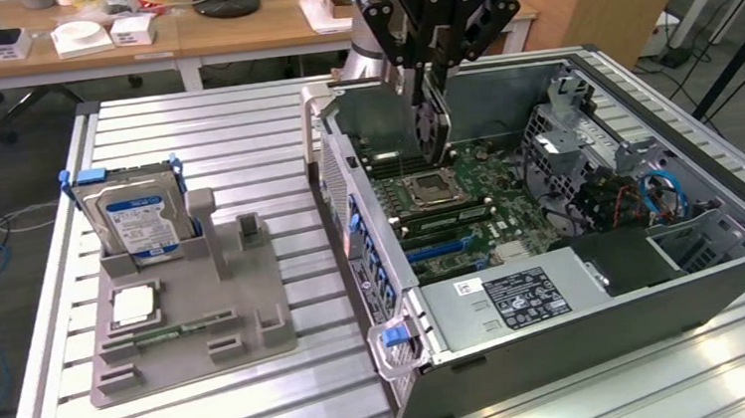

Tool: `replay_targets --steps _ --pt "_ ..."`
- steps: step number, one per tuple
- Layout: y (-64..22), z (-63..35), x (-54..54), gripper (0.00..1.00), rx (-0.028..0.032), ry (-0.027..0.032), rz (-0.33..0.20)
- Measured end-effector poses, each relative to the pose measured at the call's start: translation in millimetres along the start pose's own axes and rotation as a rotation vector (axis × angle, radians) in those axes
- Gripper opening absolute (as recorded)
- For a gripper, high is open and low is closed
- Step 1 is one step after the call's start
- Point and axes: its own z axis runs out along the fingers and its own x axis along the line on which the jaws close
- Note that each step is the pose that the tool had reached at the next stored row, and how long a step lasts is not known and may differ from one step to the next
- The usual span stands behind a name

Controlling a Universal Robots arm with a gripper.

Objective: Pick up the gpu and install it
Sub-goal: 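Pick up the gpu and move the gpu toward the slot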

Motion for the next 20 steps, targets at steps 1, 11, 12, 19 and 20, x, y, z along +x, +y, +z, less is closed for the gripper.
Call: replay_targets --steps 1,11,12,19,20 --pt "0.1 0.1 -0.5 0.26 0.0 0.0 0.0" --pt "0.4 0.8 -4.9 0.26 -0.0001 0.0 0.0" --pt "0.5 0.9 -5.4 0.26 -0.0001 0.0 0.0" --pt "0.7 1.4 -8.4 0.26 -0.0001 -0.0001 0.0" --pt "0.8 1.5 -8.8 0.26 0.0 -0.0001 0.0"
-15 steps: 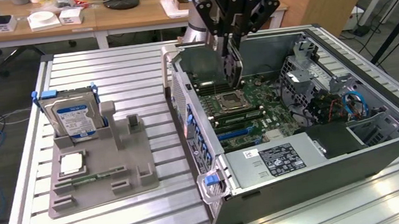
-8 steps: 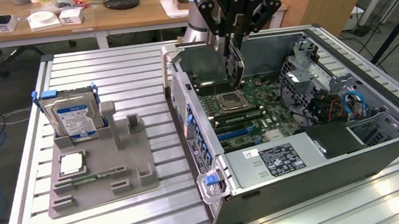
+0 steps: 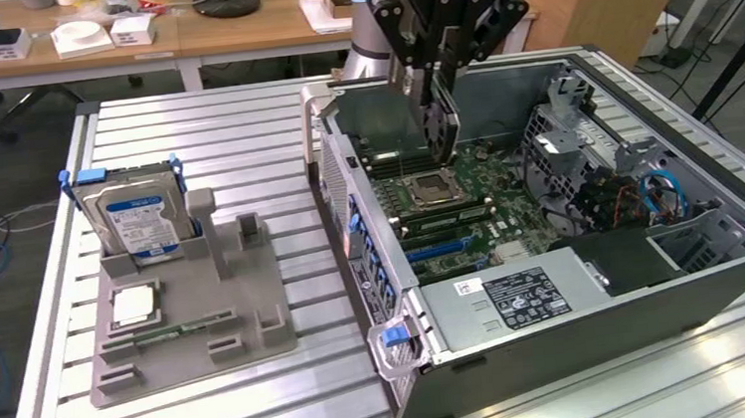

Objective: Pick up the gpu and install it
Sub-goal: 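Pick up the gpu and move the gpu toward the slot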

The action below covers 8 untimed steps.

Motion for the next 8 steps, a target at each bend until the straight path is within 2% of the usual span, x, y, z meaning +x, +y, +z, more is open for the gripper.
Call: replay_targets --steps 8 --pt "0.3 0.5 -3.7 0.26 0.0 0.0 0.0"
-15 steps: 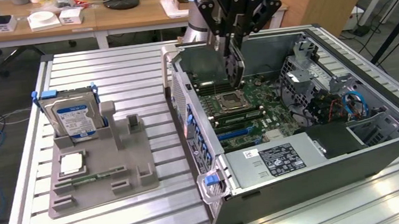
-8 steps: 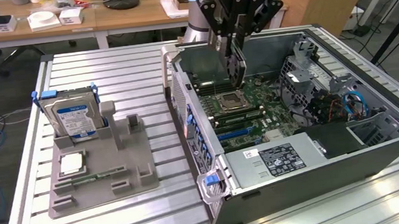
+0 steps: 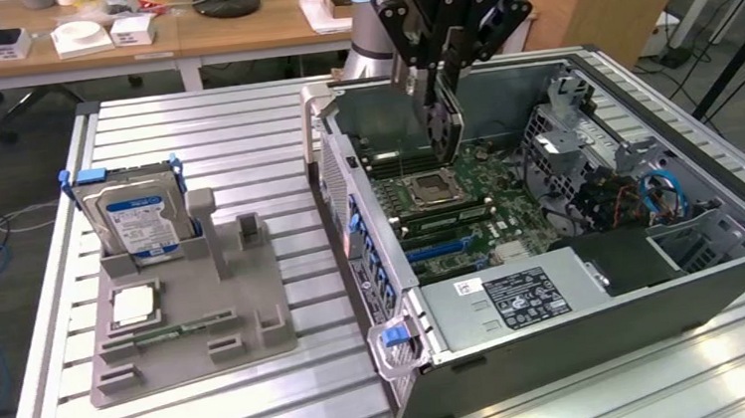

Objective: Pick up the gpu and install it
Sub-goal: 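Pick up the gpu and move the gpu toward the slot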

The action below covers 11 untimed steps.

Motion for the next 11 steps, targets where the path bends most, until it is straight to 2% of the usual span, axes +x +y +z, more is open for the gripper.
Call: replay_targets --steps 11 --pt "0.4 0.6 -4.9 0.26 0.0 0.0 0.0"
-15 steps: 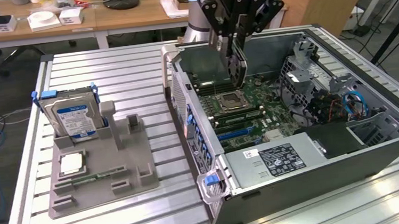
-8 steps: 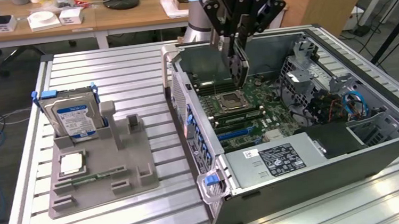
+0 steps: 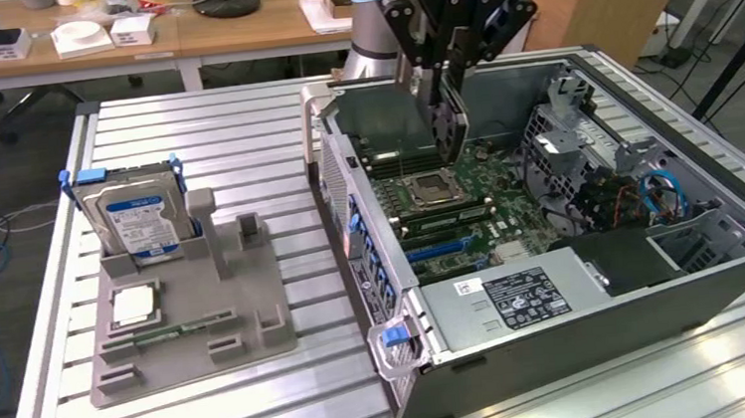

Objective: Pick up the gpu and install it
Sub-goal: 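Pick up the gpu and move the gpu toward the slot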

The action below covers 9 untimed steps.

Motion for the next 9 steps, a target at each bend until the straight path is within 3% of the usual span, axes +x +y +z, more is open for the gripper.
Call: replay_targets --steps 9 --pt "0.4 0.5 -4.1 0.26 0.0 0.0 0.0"
